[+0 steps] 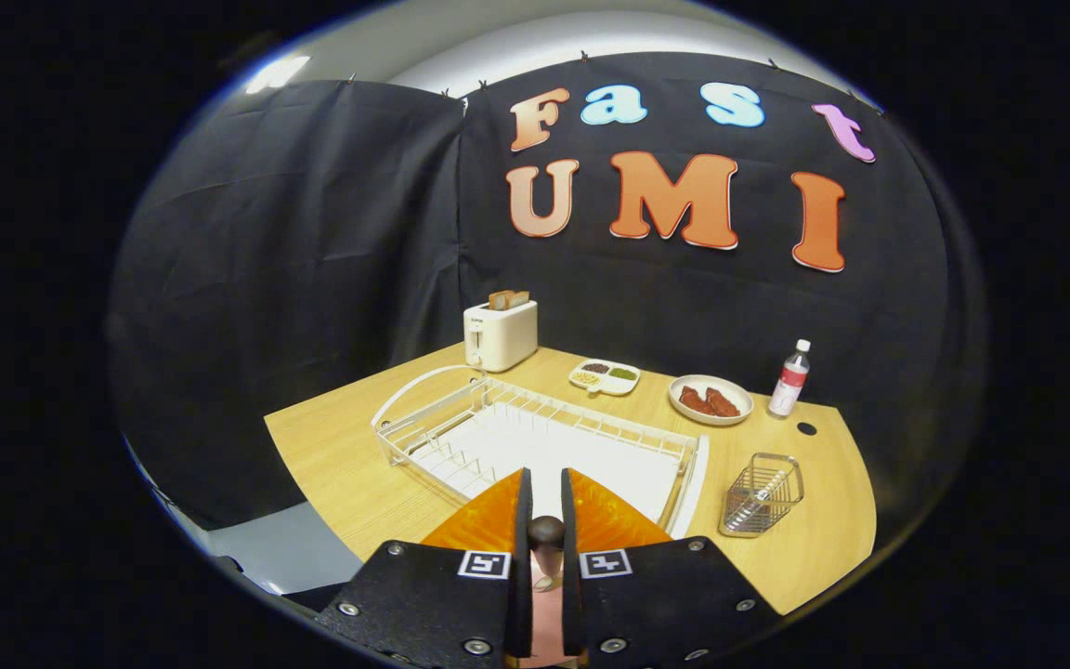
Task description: Take the plate from the dish rack, then take the spoon from the basket and place it into the plate.
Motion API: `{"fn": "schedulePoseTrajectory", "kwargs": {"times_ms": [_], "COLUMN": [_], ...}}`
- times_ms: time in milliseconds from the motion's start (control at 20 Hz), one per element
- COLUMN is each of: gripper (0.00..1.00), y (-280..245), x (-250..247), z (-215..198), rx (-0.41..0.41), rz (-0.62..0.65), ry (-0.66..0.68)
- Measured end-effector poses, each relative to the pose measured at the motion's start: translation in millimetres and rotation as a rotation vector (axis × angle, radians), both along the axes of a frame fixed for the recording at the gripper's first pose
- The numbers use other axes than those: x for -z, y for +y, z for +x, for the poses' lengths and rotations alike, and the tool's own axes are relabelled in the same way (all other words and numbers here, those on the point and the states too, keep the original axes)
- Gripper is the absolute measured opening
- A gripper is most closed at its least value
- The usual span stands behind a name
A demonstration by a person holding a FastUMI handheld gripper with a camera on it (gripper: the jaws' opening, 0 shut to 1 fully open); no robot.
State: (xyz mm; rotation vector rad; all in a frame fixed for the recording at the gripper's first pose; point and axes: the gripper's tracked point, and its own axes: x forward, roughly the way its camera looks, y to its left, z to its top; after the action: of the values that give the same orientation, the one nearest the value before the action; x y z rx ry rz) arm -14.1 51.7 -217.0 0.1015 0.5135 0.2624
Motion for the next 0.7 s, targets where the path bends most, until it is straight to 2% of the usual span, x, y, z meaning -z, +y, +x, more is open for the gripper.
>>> {"fn": "schedulePoseTrajectory", "kwargs": {"times_ms": [300,500,700], "gripper": [0.13,0.13,0.13], "y": [17,10,-6], "x": [27,44,48], "z": [-6,-14,-24], "rx": [-0.056,-0.057,-0.058], "rz": [0.060,0.148,0.180], "ry": [-0.005,0.018,0.024]}}
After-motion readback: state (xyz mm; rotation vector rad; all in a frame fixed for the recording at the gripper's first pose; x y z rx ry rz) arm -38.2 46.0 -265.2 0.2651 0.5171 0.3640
